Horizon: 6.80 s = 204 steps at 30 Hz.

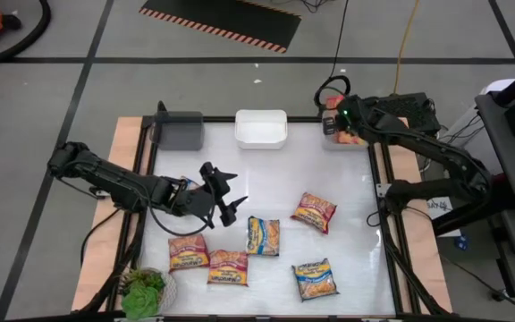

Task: Sort Maruchan noodles
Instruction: Put the orange noodle pack into the gray bin

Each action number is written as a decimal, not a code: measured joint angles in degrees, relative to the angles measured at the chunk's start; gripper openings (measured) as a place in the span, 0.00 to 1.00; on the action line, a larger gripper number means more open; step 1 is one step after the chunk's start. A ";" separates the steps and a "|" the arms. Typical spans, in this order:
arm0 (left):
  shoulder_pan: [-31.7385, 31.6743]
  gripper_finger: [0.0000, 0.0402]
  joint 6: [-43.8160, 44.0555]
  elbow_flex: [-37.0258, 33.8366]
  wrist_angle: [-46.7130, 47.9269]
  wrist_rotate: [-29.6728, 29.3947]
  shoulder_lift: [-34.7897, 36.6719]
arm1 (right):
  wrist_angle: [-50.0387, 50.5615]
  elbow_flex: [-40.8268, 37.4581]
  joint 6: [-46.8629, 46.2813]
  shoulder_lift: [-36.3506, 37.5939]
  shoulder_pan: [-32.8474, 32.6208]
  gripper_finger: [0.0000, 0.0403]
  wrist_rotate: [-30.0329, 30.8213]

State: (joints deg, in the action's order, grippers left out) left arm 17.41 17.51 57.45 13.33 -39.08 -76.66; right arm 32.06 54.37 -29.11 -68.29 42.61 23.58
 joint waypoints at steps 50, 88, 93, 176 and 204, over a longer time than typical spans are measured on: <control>4.33 0.87 3.57 0.02 4.54 0.99 5.68 | 6.04 0.00 -1.51 -7.90 -1.73 0.35 3.59; 4.42 0.87 3.24 0.02 4.58 1.01 5.64 | -17.59 -11.30 13.20 -5.33 2.44 0.47 -10.21; 4.42 0.87 3.28 0.02 4.56 1.01 5.64 | -17.73 -11.30 13.36 -5.36 2.44 0.47 -7.17; -1.41 0.87 -5.79 0.02 -3.22 4.44 5.64 | -94.95 -35.86 12.73 -14.09 -16.86 0.28 35.48; -1.36 0.87 -6.46 0.02 -2.87 4.73 5.64 | -104.72 -34.05 10.26 -29.57 -16.79 0.34 42.33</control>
State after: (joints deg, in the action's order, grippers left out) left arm 16.05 11.05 57.47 10.46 -34.35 -71.02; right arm -72.66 20.32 -18.85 -97.86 25.82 65.91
